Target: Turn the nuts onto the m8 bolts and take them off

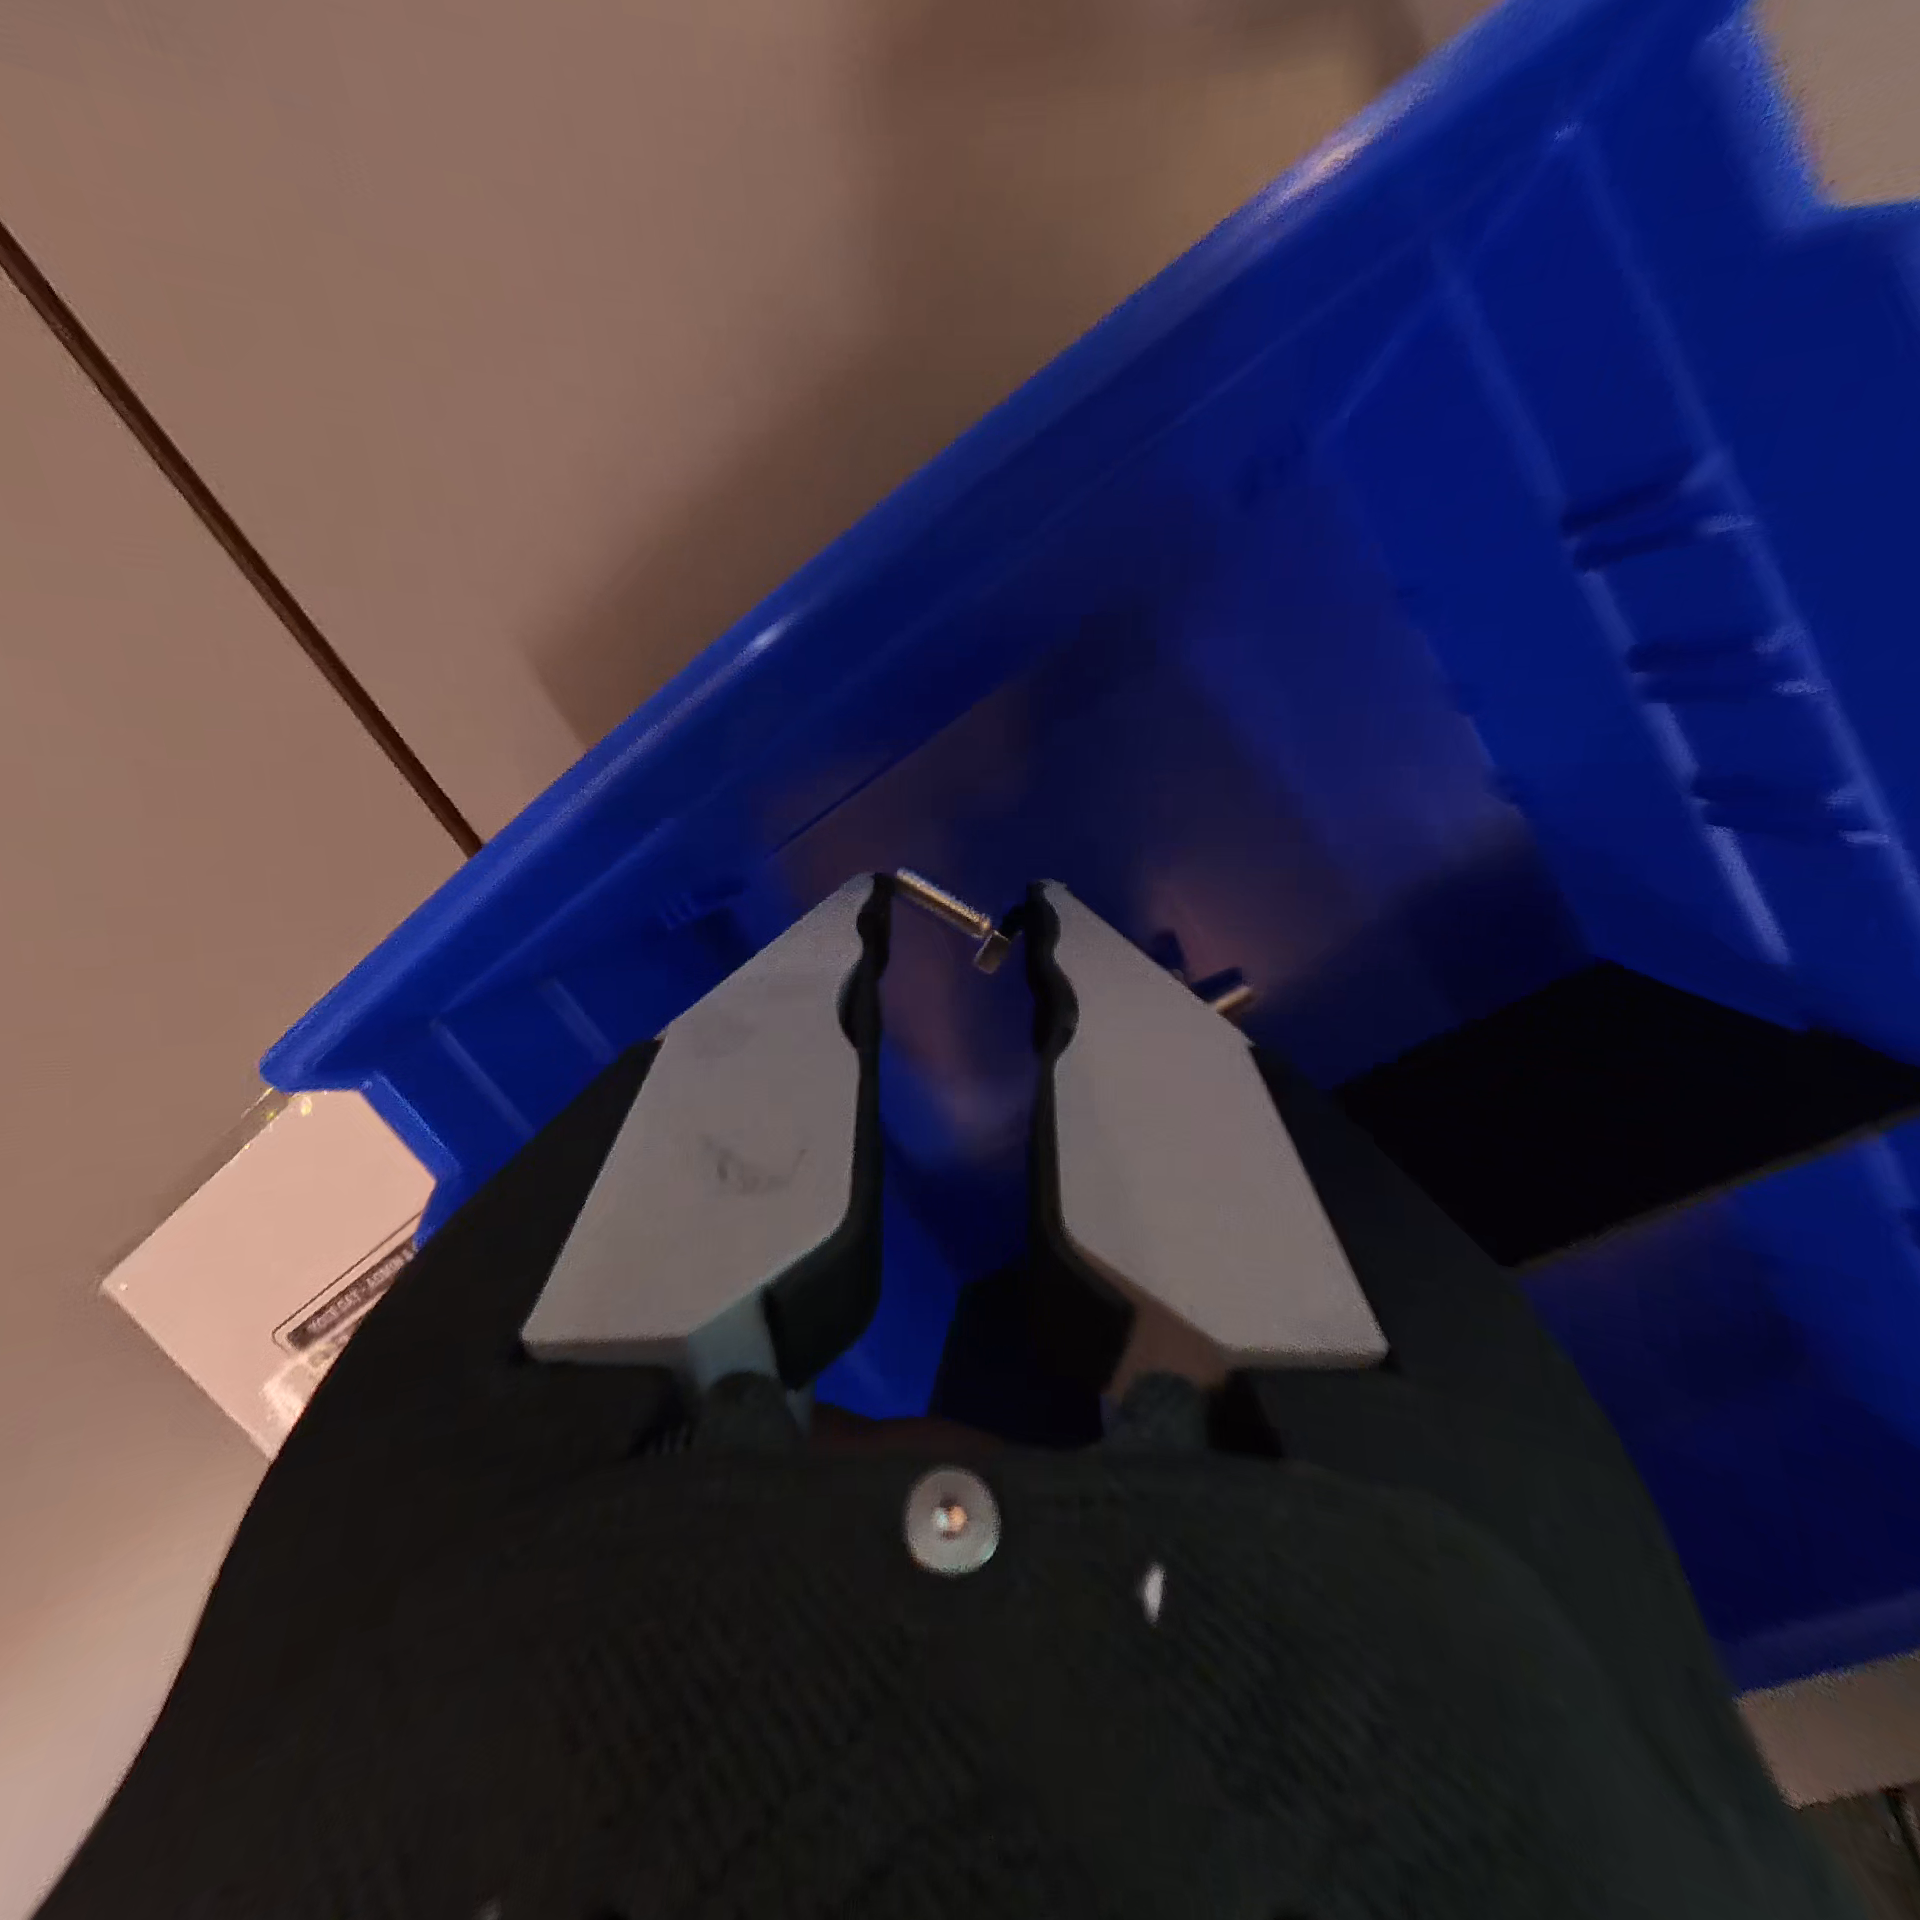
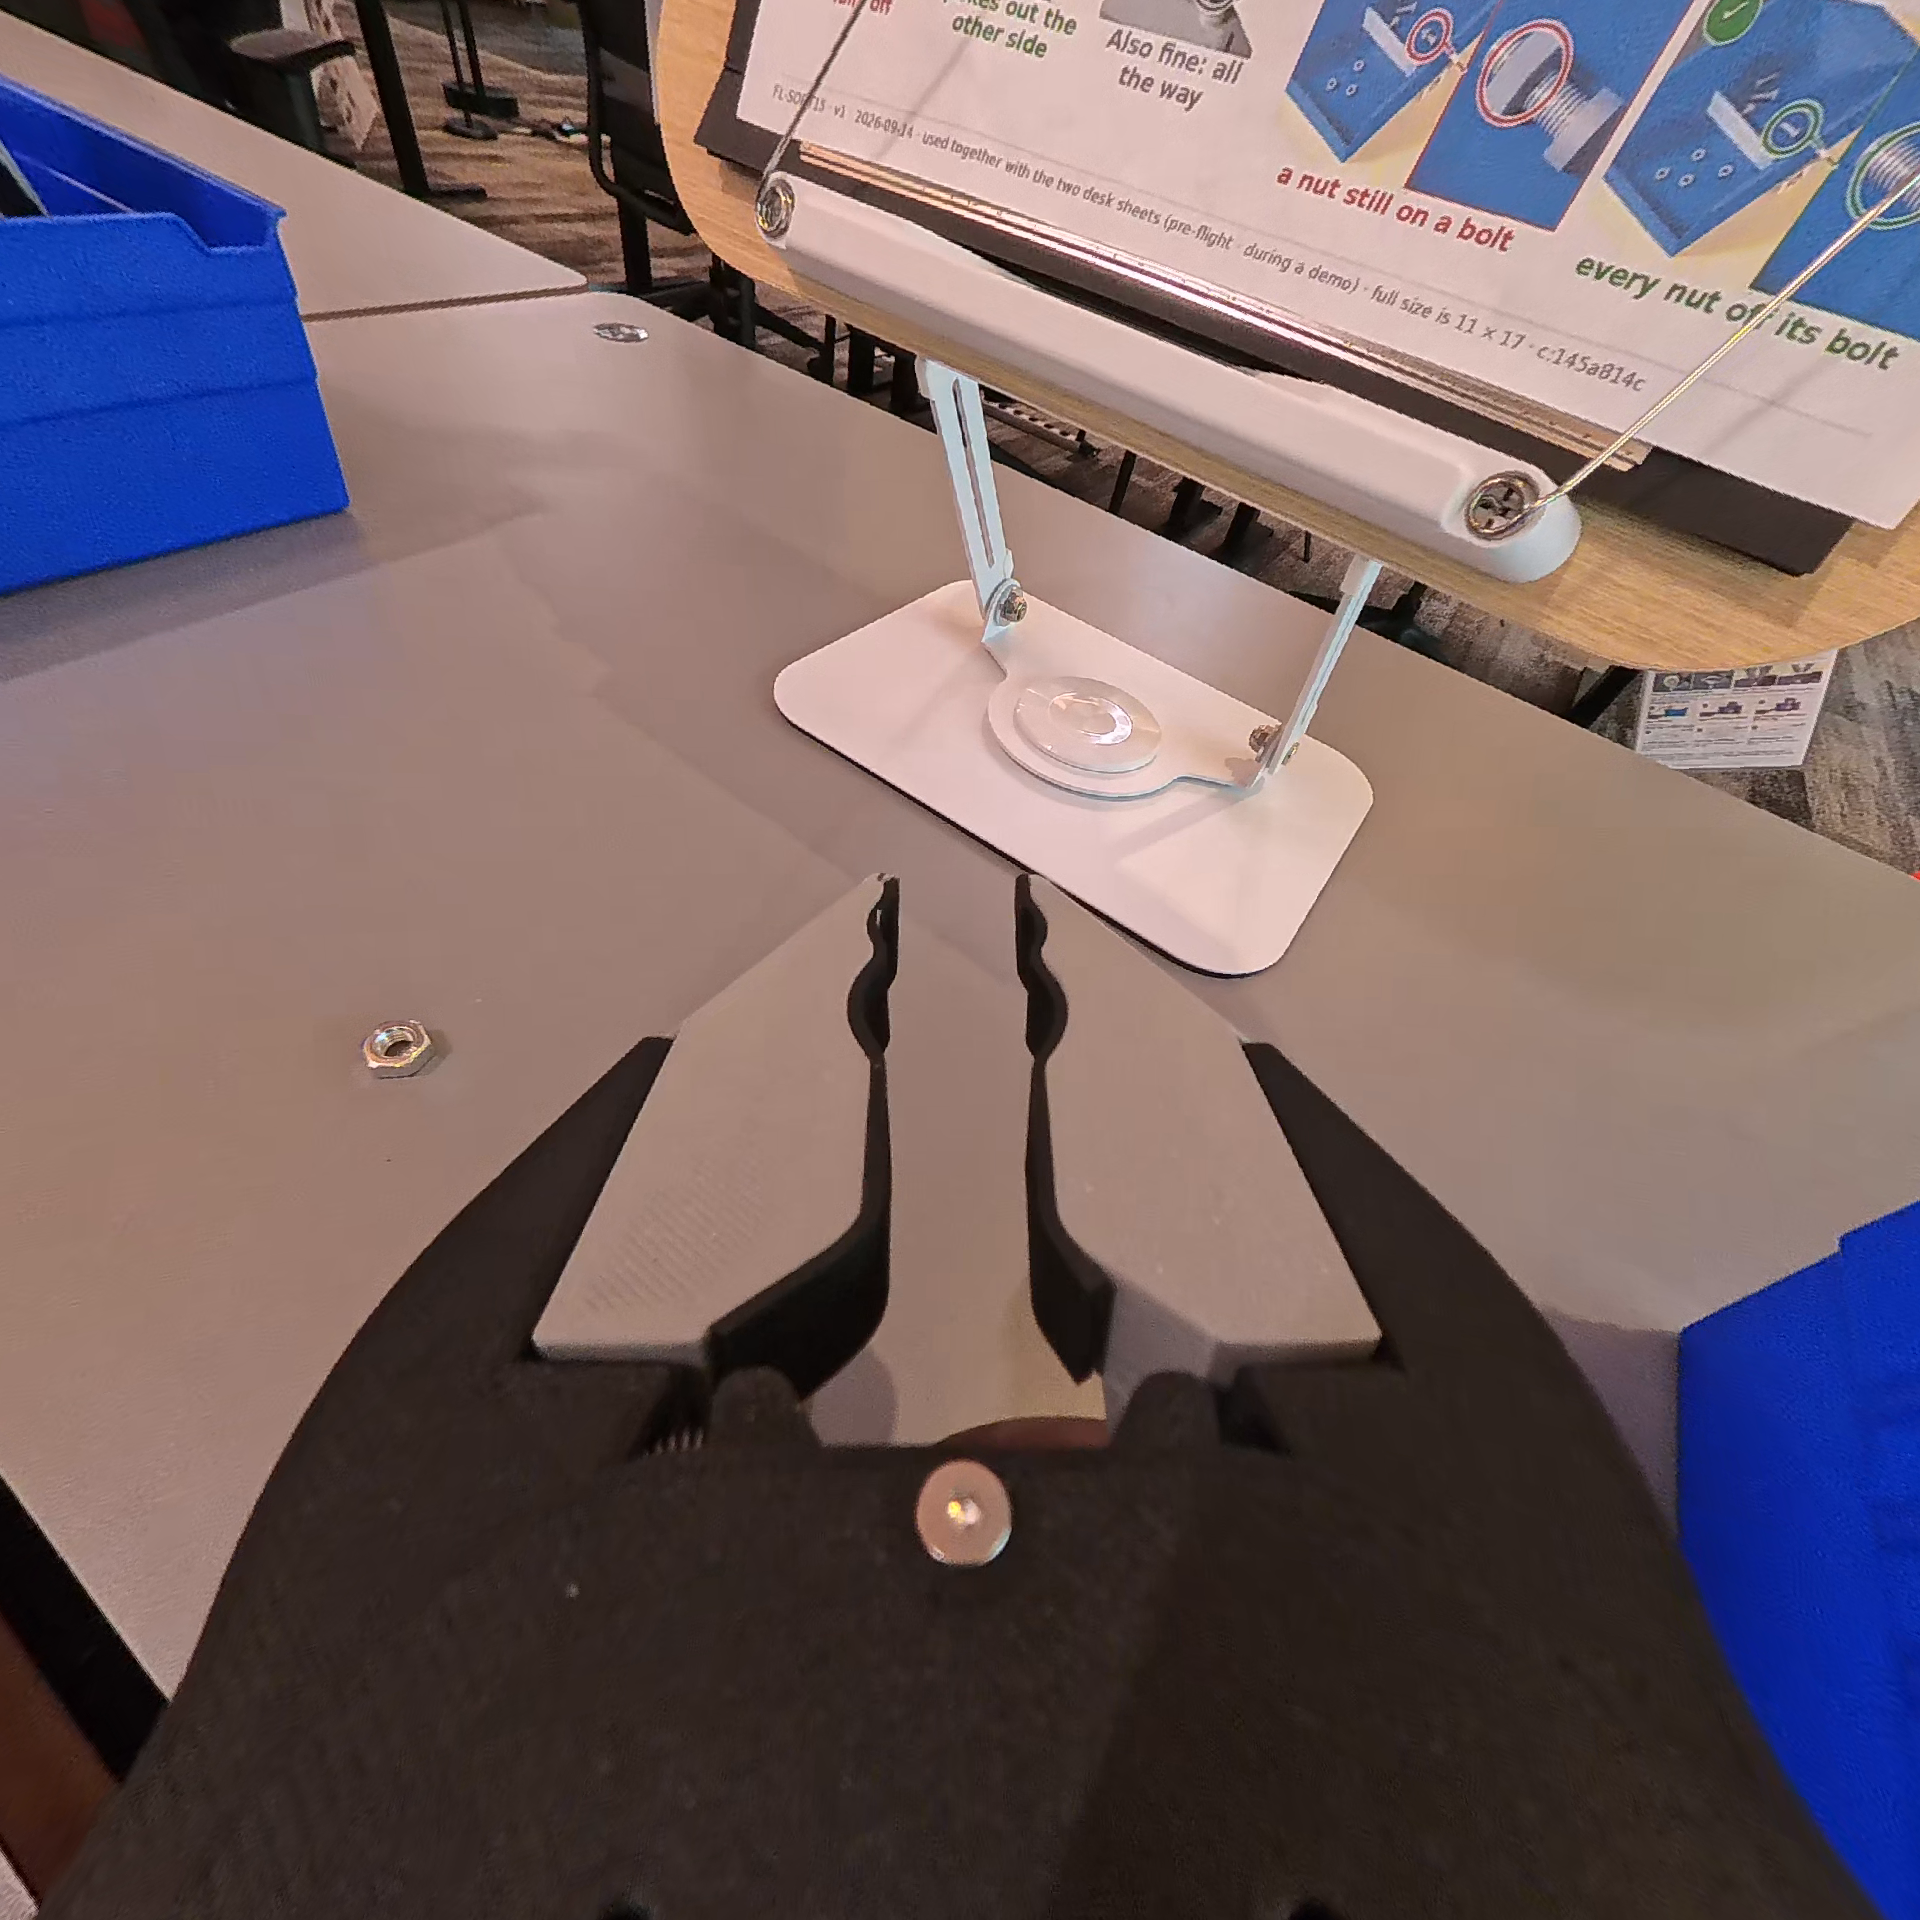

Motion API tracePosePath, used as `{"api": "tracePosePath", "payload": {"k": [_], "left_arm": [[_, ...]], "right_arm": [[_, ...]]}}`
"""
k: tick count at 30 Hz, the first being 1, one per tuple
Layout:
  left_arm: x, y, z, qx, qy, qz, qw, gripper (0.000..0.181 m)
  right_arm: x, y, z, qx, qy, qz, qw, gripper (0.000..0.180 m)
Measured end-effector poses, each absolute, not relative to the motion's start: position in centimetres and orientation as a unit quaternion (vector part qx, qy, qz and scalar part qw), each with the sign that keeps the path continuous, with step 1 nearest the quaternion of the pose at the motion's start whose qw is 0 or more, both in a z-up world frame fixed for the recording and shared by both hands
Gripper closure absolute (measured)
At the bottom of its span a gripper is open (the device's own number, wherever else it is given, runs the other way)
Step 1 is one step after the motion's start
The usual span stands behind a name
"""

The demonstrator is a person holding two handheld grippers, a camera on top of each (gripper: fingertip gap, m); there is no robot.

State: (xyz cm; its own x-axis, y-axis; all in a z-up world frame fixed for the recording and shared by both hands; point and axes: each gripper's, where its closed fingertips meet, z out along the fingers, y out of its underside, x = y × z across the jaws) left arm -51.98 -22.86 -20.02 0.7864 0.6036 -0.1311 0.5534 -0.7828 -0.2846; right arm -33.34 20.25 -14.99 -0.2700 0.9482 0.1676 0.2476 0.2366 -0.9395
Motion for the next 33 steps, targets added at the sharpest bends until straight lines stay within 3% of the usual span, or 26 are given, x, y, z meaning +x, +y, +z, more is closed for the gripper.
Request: {"api": "tracePosePath", "payload": {"k": [1, 8, 12, 19, 24, 30, 33], "left_arm": [[-51.8, -22.6, -19.3, -0.937, -0.305, 0.111, 0.132, 0.156], [-46.6, -17.2, -8.4, -0.907, -0.185, 0.185, 0.330, 0.156], [-39.1, -10.0, -5.0, -0.880, -0.061, 0.231, 0.411, 0.157], [-27.6, 4.1, -9.8, -0.842, 0.112, 0.241, 0.469, 0.157], [-24.5, 8.4, -11.8, -0.797, 0.168, 0.226, 0.534, 0.157], [-24.5, 9.1, -12.6, -0.778, 0.180, 0.227, 0.558, 0.157], [-24.1, 9.3, -12.7, -0.772, 0.188, 0.228, 0.562, 0.157]], "right_arm": [[-33.3, 20.2, -15.1, -0.444, -0.672, 0.430, 0.407, 0.160], [-32.3, 18.3, -14.3, -0.424, -0.685, 0.470, 0.361, 0.159], [-30.6, 14.2, -13.6, -0.374, -0.710, 0.533, 0.267, 0.156], [-26.4, 9.6, -11.1, -0.302, -0.691, 0.653, 0.072, 0.152], [-25.3, 9.5, -10.1, -0.292, -0.653, 0.698, -0.032, 0.154], [-25.5, 8.8, -11.9, -0.306, -0.671, 0.674, -0.047, 0.149], [-25.1, 7.7, -12.1, -0.295, -0.668, 0.679, -0.069, 0.161]]}}
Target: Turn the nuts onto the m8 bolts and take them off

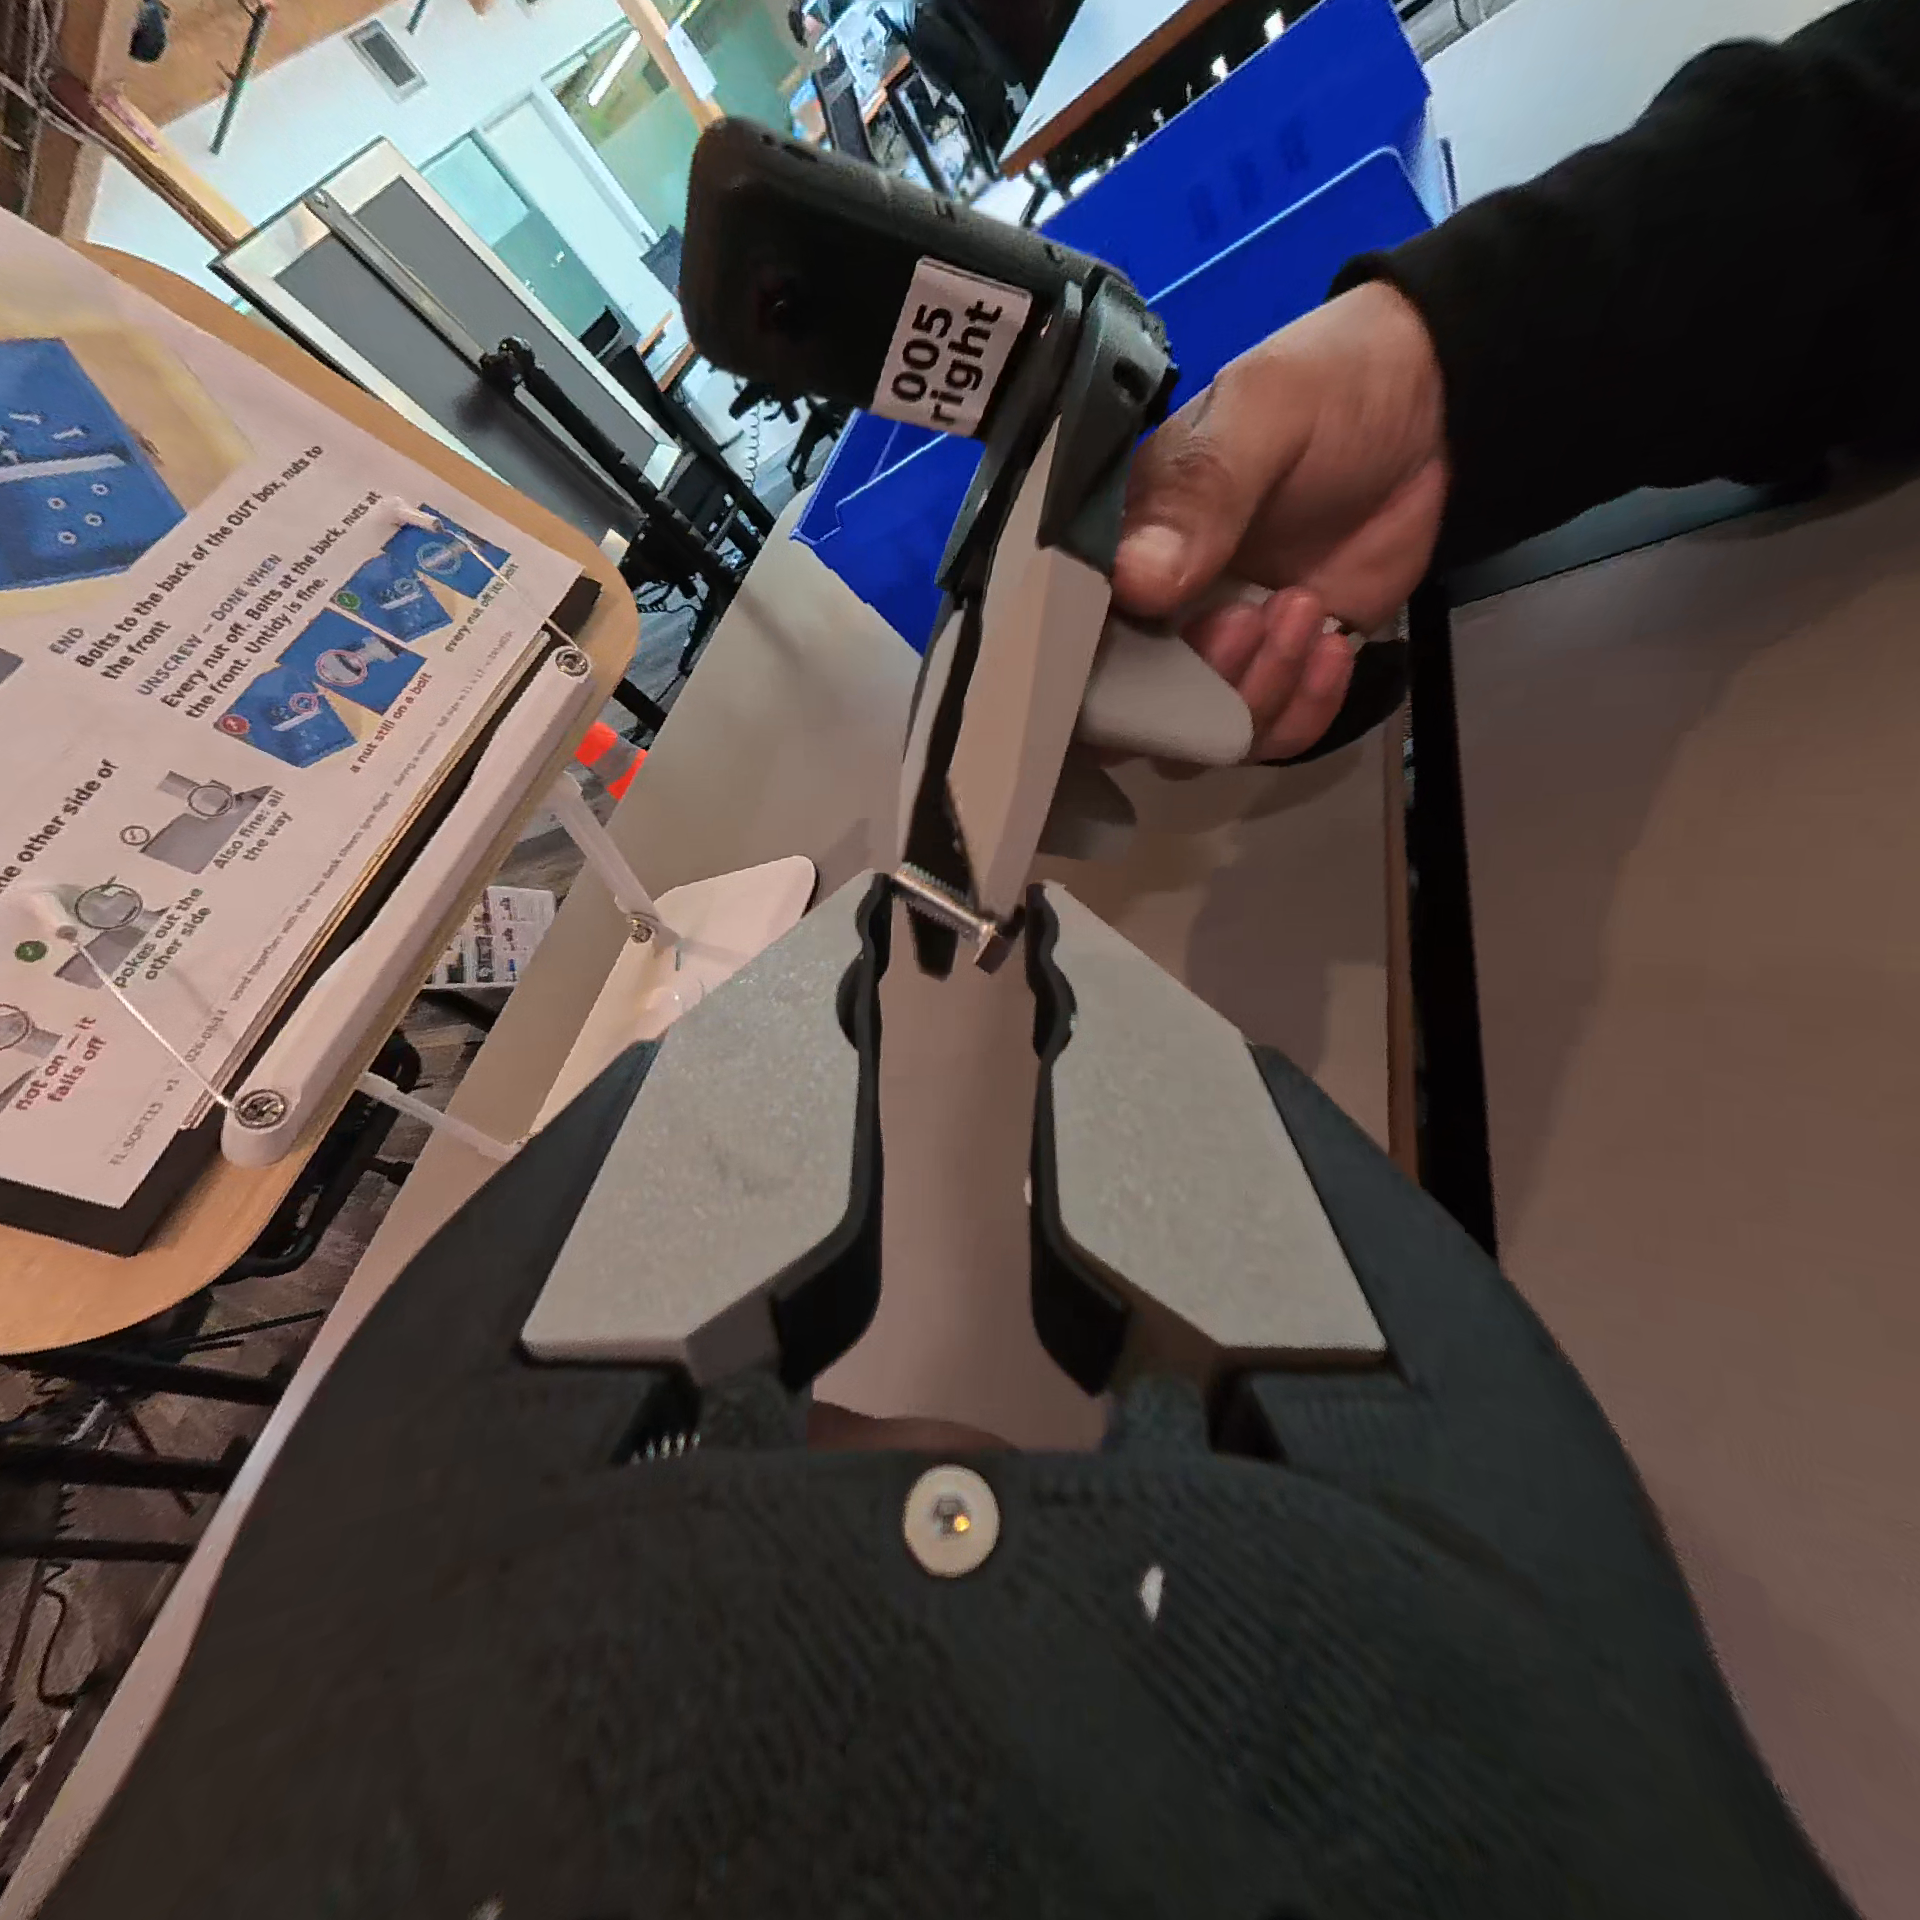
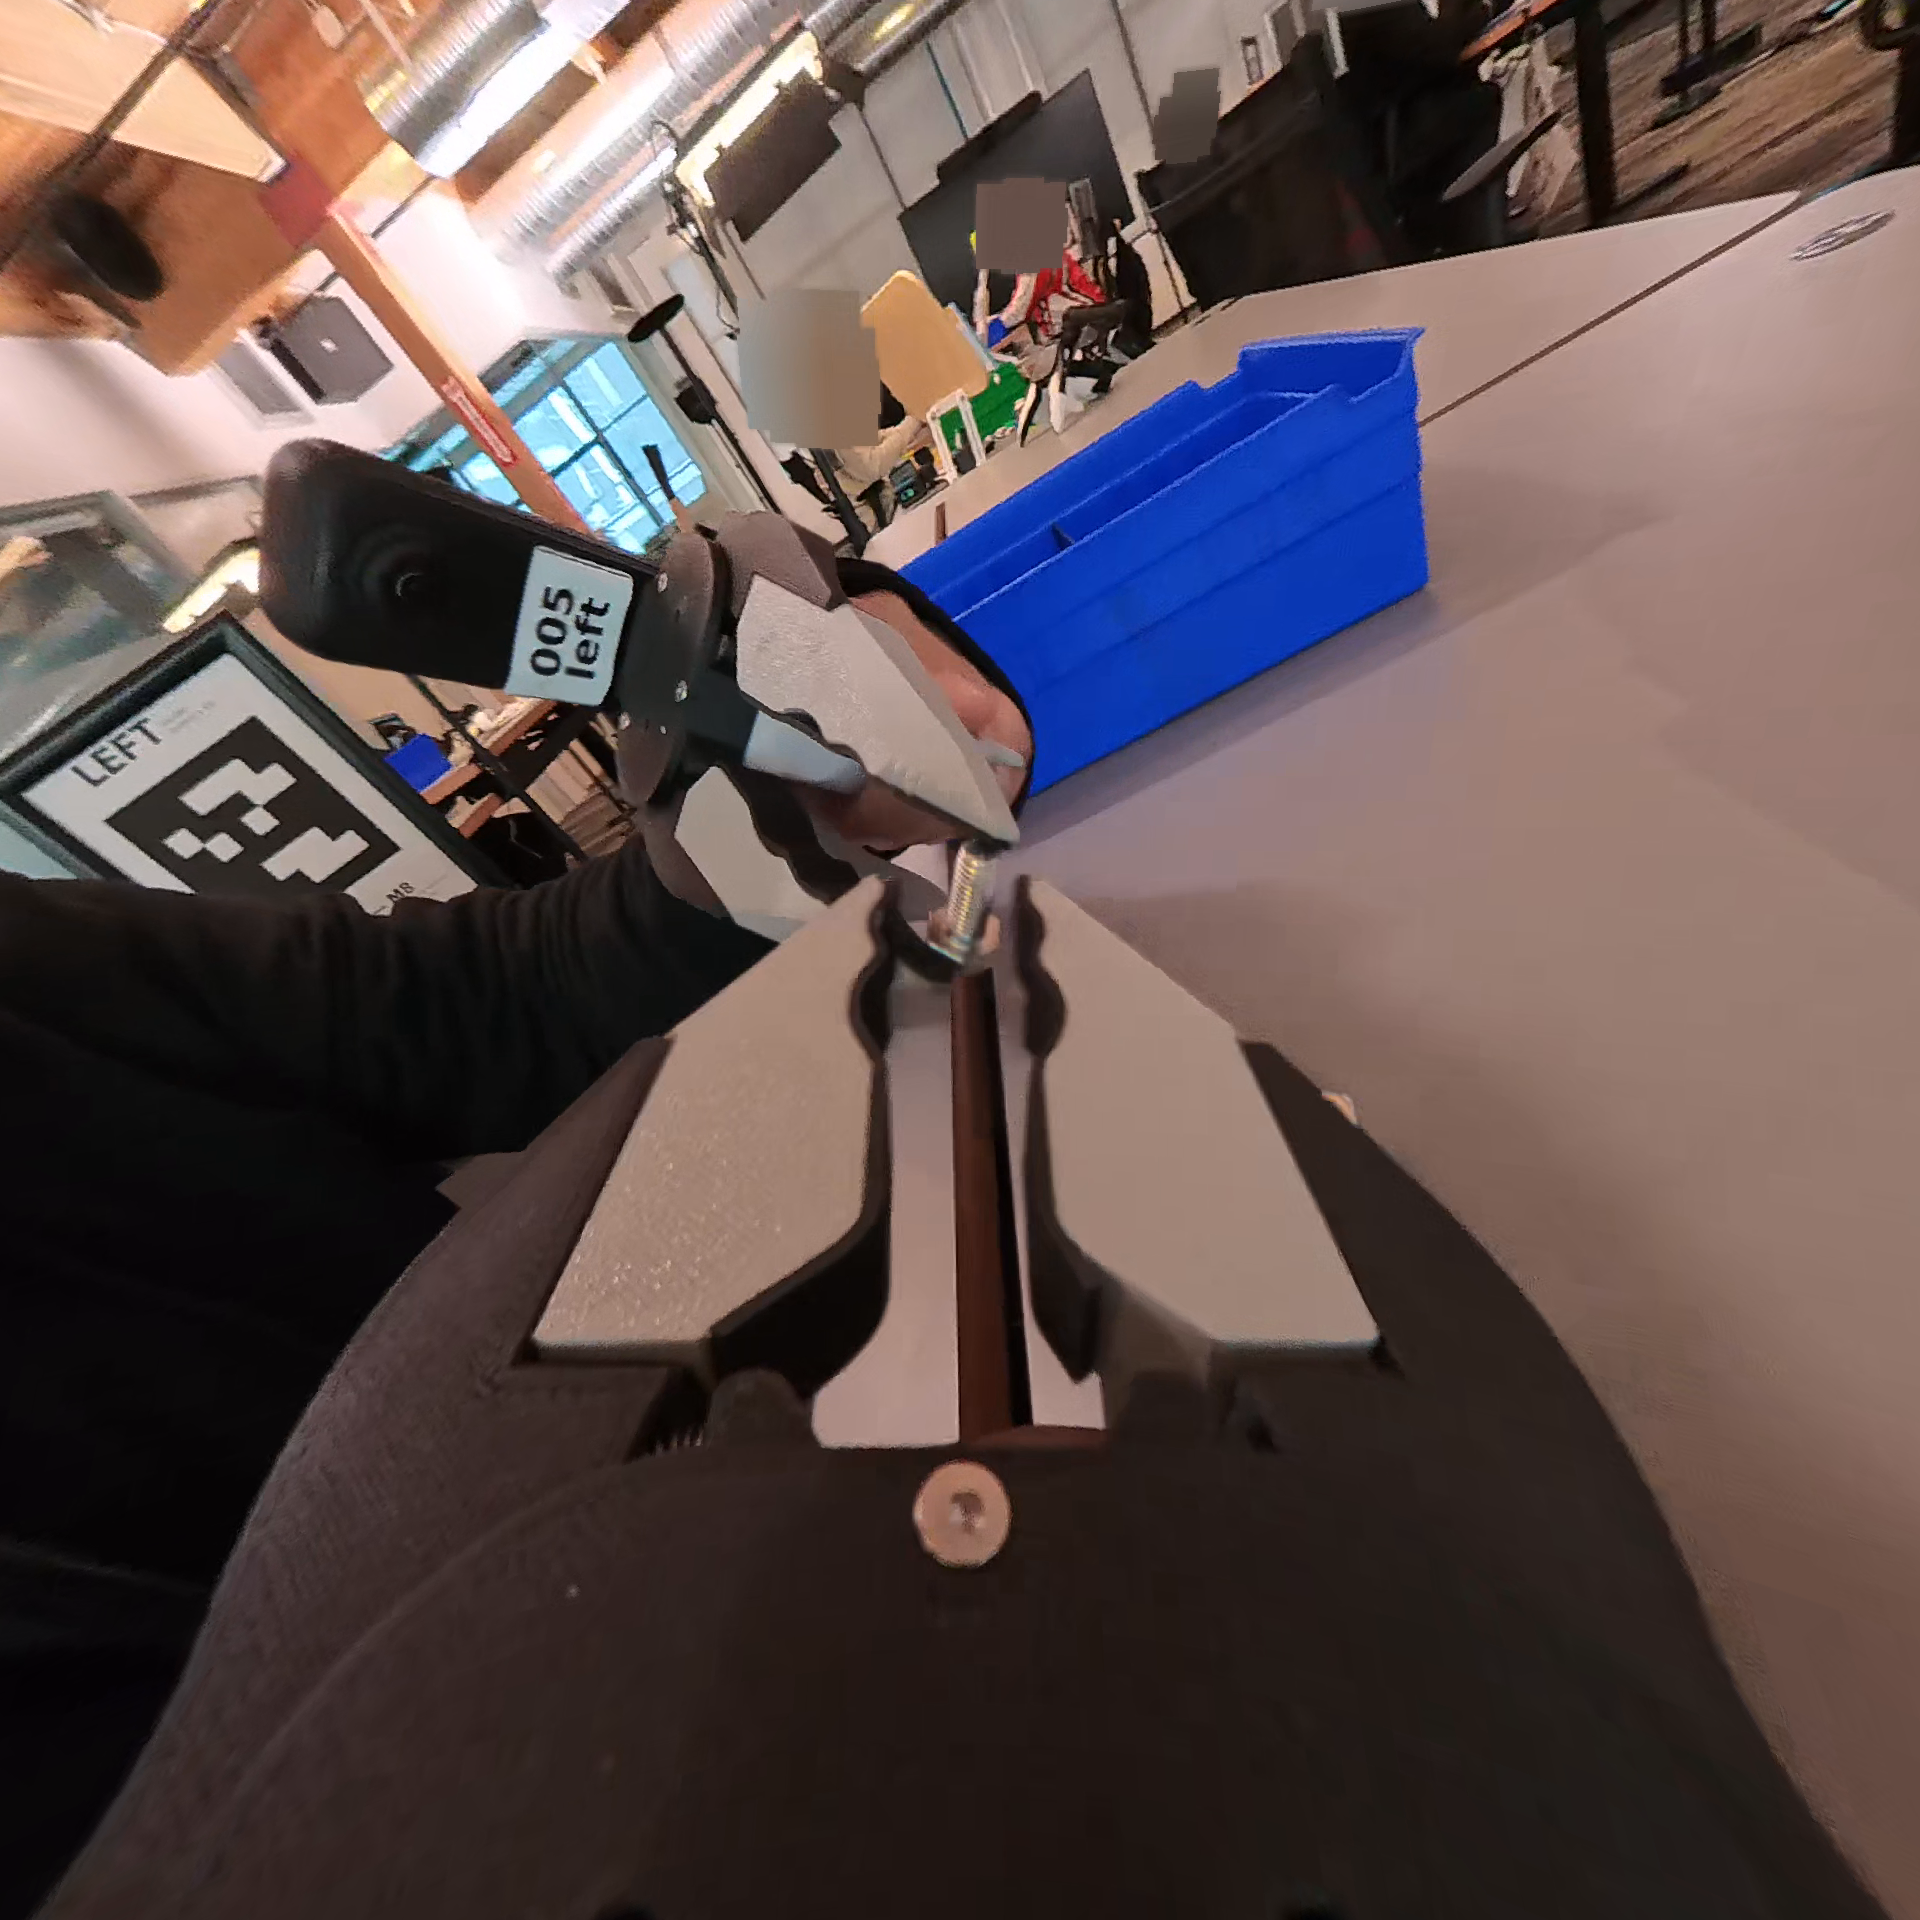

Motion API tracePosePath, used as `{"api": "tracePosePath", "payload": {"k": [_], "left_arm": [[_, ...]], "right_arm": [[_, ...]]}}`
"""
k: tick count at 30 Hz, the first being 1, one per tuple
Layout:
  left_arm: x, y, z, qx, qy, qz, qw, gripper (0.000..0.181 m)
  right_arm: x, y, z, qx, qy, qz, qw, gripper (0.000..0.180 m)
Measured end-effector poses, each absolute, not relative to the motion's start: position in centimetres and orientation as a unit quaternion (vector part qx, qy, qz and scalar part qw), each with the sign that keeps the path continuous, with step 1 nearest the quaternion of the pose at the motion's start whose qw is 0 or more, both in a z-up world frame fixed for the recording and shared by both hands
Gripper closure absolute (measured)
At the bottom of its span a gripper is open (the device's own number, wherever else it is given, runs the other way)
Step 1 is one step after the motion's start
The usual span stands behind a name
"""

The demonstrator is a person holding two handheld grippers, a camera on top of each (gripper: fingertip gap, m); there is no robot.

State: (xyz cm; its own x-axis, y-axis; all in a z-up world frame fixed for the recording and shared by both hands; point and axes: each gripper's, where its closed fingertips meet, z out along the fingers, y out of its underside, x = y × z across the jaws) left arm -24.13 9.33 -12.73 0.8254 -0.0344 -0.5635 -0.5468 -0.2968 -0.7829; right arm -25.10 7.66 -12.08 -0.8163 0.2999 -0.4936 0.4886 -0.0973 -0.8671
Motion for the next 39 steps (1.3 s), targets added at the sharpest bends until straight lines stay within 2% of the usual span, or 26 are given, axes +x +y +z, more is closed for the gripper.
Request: {"api": "tracePosePath", "payload": {"k": [2, 7, 10, 11, 14, 16, 18, 25, 39], "left_arm": [[-23.9, 9.3, -13.0, -0.773, 0.188, 0.220, 0.564, 0.157], [-24.2, 8.9, -13.7, -0.777, 0.168, 0.211, 0.569, 0.157], [-25.1, 8.3, -13.9, -0.787, 0.124, 0.197, 0.571, 0.167], [-25.3, 8.1, -13.9, -0.792, 0.102, 0.175, 0.576, 0.171], [-23.6, 8.3, -14.0, -0.799, 0.051, 0.018, 0.599, 0.158], [-21.7, 8.6, -12.7, -0.770, 0.038, -0.092, 0.630, 0.158], [-21.3, 8.8, -11.9, -0.753, 0.022, -0.135, 0.643, 0.155], [-21.3, 9.1, -13.3, -0.770, 0.015, -0.139, 0.623, 0.149], [-21.8, 8.8, -11.8, -0.731, -0.016, -0.191, 0.655, 0.167]], "right_arm": [[-25.4, 7.4, -12.4, 0.299, 0.665, -0.681, 0.068, 0.174], [-25.7, 7.1, -13.6, 0.309, 0.673, -0.668, 0.072, 0.175], [-26.4, 8.0, -13.3, 0.319, 0.665, -0.673, 0.047, 0.176], [-26.5, 8.5, -12.9, 0.322, 0.656, -0.682, 0.038, 0.176], [-26.3, 9.2, -11.2, 0.303, 0.636, -0.710, 0.015, 0.176], [-25.7, 8.8, -10.6, 0.282, 0.636, -0.718, 0.007, 0.175], [-24.8, 7.9, -10.5, 0.259, 0.646, -0.718, 0.012, 0.176], [-23.4, 6.5, -10.5, 0.220, 0.661, -0.717, 0.025, 0.175], [-23.0, 6.5, -10.5, 0.211, 0.668, -0.714, 0.028, 0.176]]}}
